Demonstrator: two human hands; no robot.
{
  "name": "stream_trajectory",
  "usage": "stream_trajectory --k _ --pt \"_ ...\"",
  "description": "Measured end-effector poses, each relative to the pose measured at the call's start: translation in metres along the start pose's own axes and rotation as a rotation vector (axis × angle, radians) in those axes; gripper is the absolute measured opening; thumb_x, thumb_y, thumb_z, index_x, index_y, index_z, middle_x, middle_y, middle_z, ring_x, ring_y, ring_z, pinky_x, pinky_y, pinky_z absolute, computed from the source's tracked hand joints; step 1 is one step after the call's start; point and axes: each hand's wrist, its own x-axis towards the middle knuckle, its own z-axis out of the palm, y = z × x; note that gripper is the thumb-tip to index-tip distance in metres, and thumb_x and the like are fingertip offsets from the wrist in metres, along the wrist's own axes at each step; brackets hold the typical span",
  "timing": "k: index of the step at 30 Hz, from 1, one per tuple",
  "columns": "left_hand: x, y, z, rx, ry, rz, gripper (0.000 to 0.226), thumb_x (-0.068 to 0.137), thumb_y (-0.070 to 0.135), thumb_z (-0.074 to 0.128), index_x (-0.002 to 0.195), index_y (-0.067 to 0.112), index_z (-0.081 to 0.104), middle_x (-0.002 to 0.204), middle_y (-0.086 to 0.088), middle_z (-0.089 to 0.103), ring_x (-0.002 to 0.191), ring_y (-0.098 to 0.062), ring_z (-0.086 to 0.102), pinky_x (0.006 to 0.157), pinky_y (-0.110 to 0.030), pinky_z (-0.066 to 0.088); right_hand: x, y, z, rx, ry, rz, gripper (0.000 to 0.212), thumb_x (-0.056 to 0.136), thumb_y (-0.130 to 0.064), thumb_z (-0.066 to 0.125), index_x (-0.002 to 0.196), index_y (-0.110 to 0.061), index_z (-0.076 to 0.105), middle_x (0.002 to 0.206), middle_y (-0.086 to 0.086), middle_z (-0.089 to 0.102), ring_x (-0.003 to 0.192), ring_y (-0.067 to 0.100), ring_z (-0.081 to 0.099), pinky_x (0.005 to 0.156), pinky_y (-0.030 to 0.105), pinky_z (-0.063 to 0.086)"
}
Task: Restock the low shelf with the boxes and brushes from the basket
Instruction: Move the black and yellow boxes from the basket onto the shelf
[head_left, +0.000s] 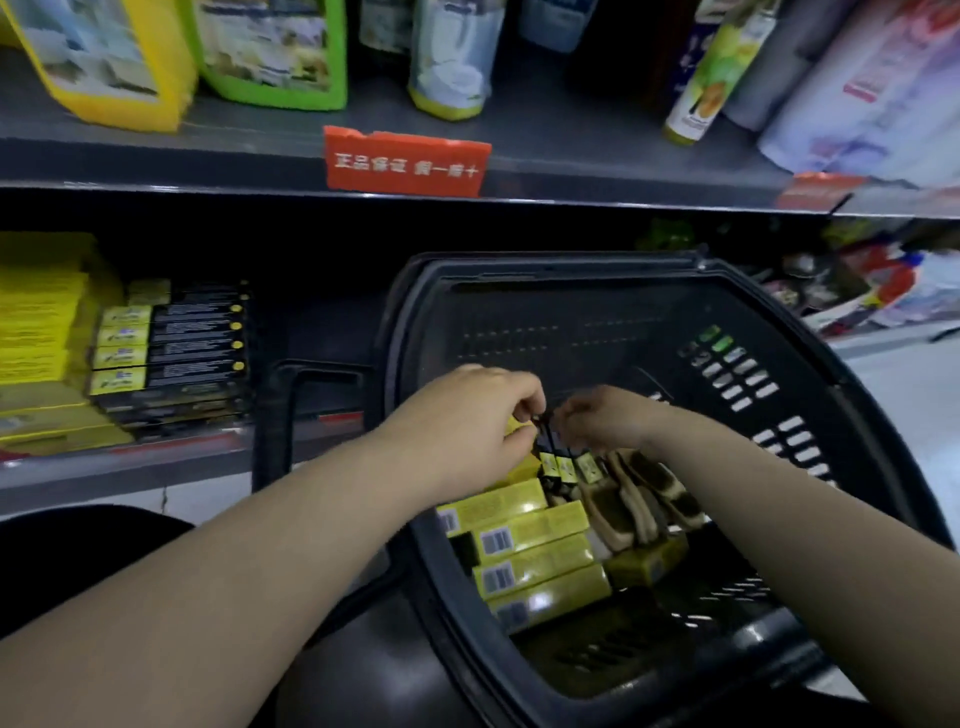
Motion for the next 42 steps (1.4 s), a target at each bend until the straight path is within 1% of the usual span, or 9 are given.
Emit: stream_trajectory --k 5,13,19,25,32,36,38,40,42 --pt "0.017 -0.005 0.018 -0.006 -0.075 -0.076 0.020 0.090 0.027 0.049 0.108 0.028 0.057 0.104 0.016 0.061 0.103 -0.009 0.054 0.088 -0.034 0.046 0.044 0.055 0.014 -0.398 -0.023 0.070 0.031 0.093 -0.021 0.048 0.117 -0.006 0.061 0.096 0.005 0.054 0.088 0.017 0.048 0.076 0.024 0.036" --pt "0.038 -0.015 0.021 -0.184 -0.063 -0.132 0.014 0.086 0.025 0.053 0.097 0.030 0.061 0.090 0.018 0.063 0.089 -0.005 0.060 0.082 -0.036 0.050 0.103 0.091 0.029 -0.392 0.041 0.131 0.036 0.094 -0.032 0.050 0.116 -0.004 0.060 0.107 0.015 0.059 0.103 0.028 0.056 0.074 0.027 0.036" --pt "0.044 -0.007 0.032 -0.252 -0.128 -0.160 0.013 0.087 0.026 0.056 0.097 0.030 0.061 0.087 0.020 0.063 0.093 -0.003 0.057 0.085 -0.037 0.048 0.119 0.105 0.035 -0.417 0.096 0.183 0.041 0.092 -0.028 0.054 0.127 -0.006 0.053 0.126 0.015 0.055 0.116 0.031 0.052 0.093 0.035 0.043" --pt "0.040 -0.013 0.033 -0.245 -0.147 -0.225 0.010 0.086 0.027 0.057 0.095 0.031 0.061 0.090 0.016 0.062 0.090 -0.006 0.060 0.083 -0.036 0.051 0.126 0.117 0.037 -0.304 0.079 0.217 0.050 0.089 -0.030 0.059 0.123 0.003 0.043 0.115 0.015 0.053 0.104 0.027 0.055 0.074 0.030 0.043" --pt "0.042 -0.015 0.033 -0.219 -0.178 -0.268 0.012 0.087 0.030 0.057 0.099 0.030 0.059 0.091 0.016 0.062 0.090 0.000 0.057 0.086 -0.034 0.050 0.119 0.113 0.040 -0.199 -0.102 0.277 0.021 0.094 -0.026 0.049 0.107 -0.010 0.053 0.097 0.010 0.052 0.082 0.022 0.053 0.070 0.030 0.047" --pt "0.045 -0.016 0.032 -0.232 -0.167 -0.352 0.036 0.088 0.039 0.054 0.121 0.024 0.052 0.112 0.013 0.058 0.101 -0.008 0.057 0.092 -0.034 0.048 0.095 0.088 0.012 -0.101 -0.175 0.319 0.031 0.094 -0.025 0.053 0.119 -0.006 0.052 0.107 0.009 0.055 0.076 0.016 0.060 0.053 0.022 0.052" --pt "0.048 -0.017 0.031 -0.273 -0.141 -0.439 0.057 0.089 0.048 0.050 0.136 0.017 0.041 0.131 0.004 0.053 0.112 -0.016 0.054 0.094 -0.031 0.043 0.075 0.063 -0.011 0.141 -0.212 0.242 0.027 0.092 -0.016 0.056 0.115 -0.002 0.055 0.108 0.014 0.061 0.072 0.015 0.062 0.054 0.020 0.054" --pt "0.052 -0.019 0.031 -0.358 -0.115 -0.553 0.073 0.088 0.058 0.045 0.144 0.013 0.029 0.143 -0.004 0.044 0.123 -0.024 0.048 0.091 -0.028 0.035 0.051 0.034 -0.030 0.473 -0.264 0.037 0.011 0.089 -0.006 0.057 0.100 -0.004 0.057 0.086 0.008 0.068 0.063 0.011 0.064 0.054 0.018 0.054" --pt "0.054 -0.021 0.030 -0.517 -0.093 -0.621 0.080 0.086 0.063 0.045 0.145 0.012 0.026 0.143 -0.010 0.044 0.124 -0.027 0.048 0.096 -0.029 0.034 0.029 0.009 -0.034 0.535 -0.339 -0.174 0.007 0.088 -0.002 0.056 0.089 -0.009 0.054 0.070 -0.003 0.068 0.062 0.006 0.065 0.059 0.016 0.053"
